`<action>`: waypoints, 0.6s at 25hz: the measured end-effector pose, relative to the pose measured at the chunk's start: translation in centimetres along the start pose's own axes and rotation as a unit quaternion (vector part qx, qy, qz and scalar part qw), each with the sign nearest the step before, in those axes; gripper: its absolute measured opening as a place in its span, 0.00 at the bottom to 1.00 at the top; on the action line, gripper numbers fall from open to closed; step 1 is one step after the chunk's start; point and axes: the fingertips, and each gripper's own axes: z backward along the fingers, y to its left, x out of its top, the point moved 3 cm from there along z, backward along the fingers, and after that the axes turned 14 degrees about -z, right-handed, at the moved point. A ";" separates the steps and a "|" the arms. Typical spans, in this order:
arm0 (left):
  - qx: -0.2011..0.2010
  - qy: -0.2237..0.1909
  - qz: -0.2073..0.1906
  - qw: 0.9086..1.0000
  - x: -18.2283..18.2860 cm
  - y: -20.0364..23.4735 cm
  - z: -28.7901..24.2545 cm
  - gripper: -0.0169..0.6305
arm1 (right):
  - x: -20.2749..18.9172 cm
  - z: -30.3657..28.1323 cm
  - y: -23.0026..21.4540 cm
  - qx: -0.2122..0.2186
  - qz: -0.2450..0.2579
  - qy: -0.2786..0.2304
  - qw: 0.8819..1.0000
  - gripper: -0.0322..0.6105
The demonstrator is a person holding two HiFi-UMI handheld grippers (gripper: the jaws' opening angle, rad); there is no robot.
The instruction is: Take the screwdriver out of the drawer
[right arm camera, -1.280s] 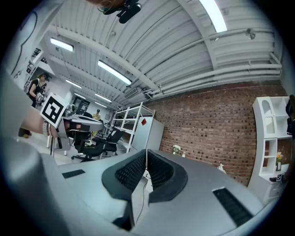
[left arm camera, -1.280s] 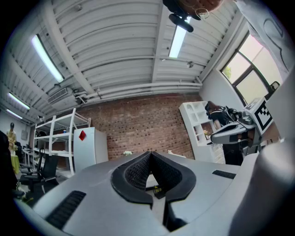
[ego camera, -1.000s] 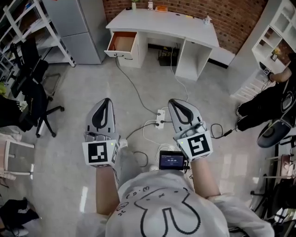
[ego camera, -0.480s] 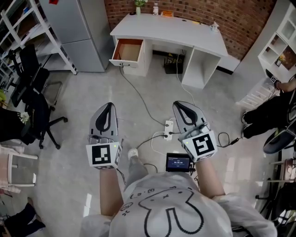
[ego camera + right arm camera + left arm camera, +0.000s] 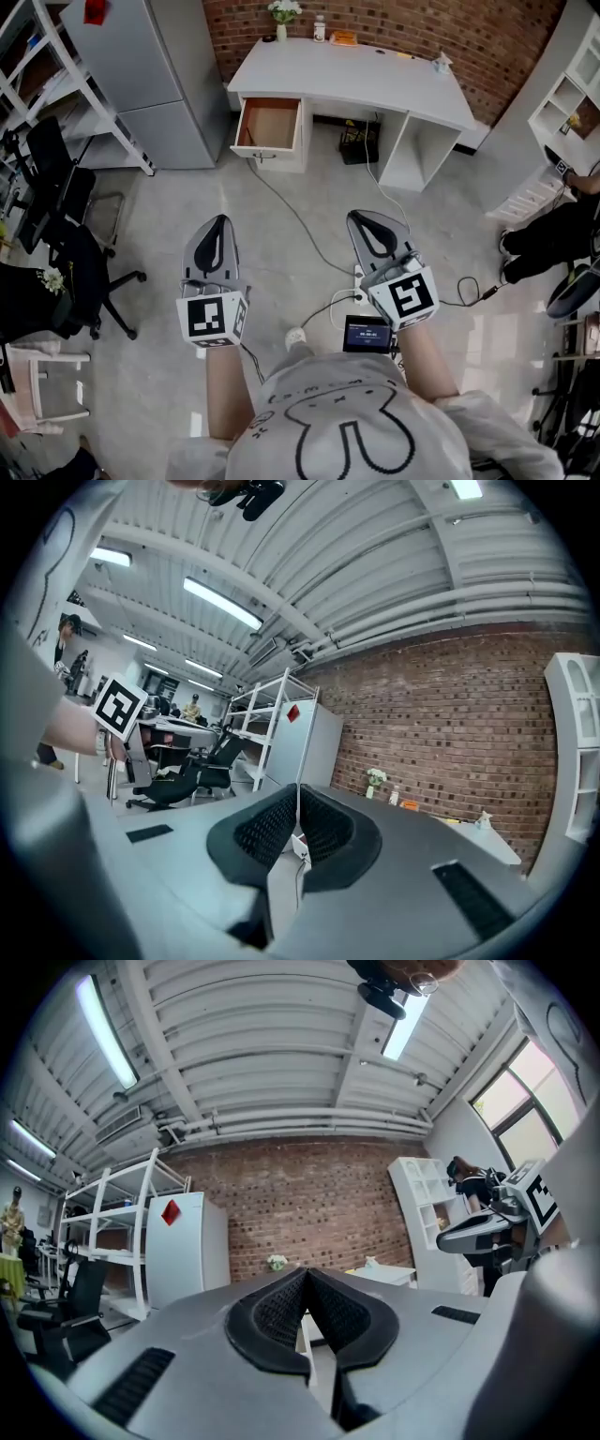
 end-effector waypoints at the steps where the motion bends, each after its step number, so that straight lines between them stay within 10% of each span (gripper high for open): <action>1: -0.004 0.000 0.002 1.000 -0.6 1.0 -0.7 0.05 | 0.1 -1.3 0.3 -0.001 0.000 0.000 1.000 0.09; 15: -0.010 0.006 0.023 1.000 -5.4 9.4 -5.9 0.05 | -0.2 -12.2 1.5 -0.006 -0.021 0.020 1.000 0.09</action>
